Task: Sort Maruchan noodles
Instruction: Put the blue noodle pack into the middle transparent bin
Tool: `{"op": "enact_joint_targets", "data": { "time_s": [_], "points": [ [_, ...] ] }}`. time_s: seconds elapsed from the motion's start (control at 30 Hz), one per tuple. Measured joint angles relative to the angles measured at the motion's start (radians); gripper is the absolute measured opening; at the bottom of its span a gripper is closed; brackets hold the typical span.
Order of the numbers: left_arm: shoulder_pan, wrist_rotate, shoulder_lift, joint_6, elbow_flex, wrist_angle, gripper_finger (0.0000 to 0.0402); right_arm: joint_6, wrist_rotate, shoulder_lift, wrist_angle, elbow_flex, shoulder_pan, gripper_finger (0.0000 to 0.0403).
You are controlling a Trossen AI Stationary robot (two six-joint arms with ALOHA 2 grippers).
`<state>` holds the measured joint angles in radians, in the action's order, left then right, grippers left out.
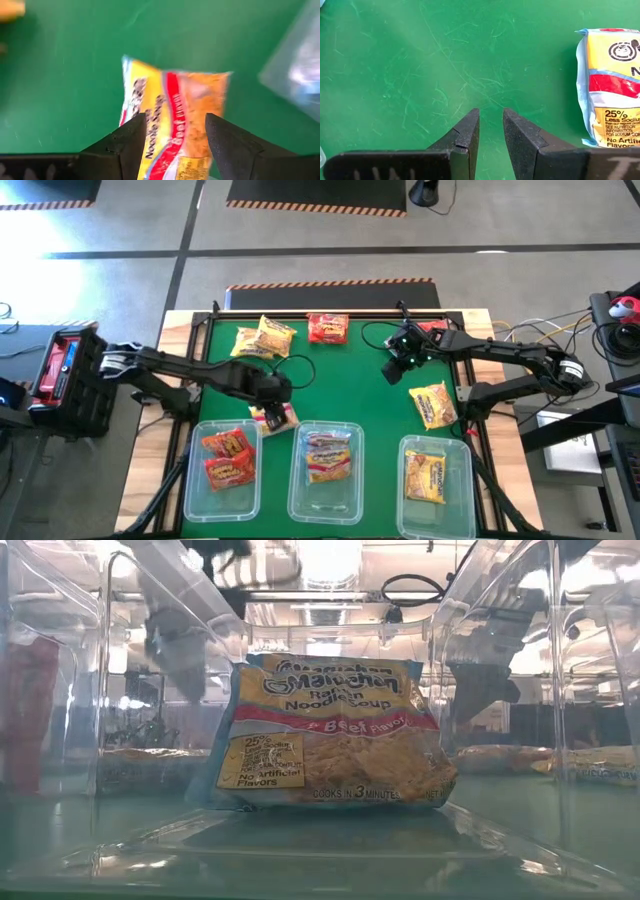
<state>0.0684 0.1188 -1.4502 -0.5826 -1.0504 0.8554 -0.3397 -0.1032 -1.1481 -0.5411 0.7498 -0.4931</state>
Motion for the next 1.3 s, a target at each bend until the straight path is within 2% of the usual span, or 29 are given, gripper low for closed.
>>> {"op": "enact_joint_targets", "data": {
  "time_s": [0.17, 0.33, 0.63, 1.0, 1.17, 1.3],
  "points": [
    [-0.004, -0.039, -0.009, -0.031, 0.067, -0.017, 0.0187, 0.0, 0.0, 0.0, 0.0, 0.0, 0.0, 0.0077],
    [-0.005, -0.117, -0.013, 0.029, 0.098, -0.039, 0.0187, 0.0, 0.0, 0.0, 0.0, 0.0, 0.0, 0.0077],
    [-0.046, -0.163, -0.027, 0.049, 0.202, -0.241, 0.0187, 0.0, 0.0, 0.0, 0.0, 0.0, 0.0, 0.0077],
    [-0.122, -0.159, -0.062, 0.122, 0.205, -0.276, 0.0187, 0.0, 0.0, 0.0, 0.0, 0.0, 0.0, 0.0077],
    [-0.178, -0.157, -0.081, 0.176, 0.205, -0.338, 0.0187, 0.0, 0.0, 0.0, 0.0, 0.0, 0.0, 0.0077],
    [-0.243, -0.113, -0.098, 0.182, 0.206, -0.422, 0.0187, 0.0, 0.0, 0.0, 0.0, 0.0, 0.0, 0.0077]
  ]
}}
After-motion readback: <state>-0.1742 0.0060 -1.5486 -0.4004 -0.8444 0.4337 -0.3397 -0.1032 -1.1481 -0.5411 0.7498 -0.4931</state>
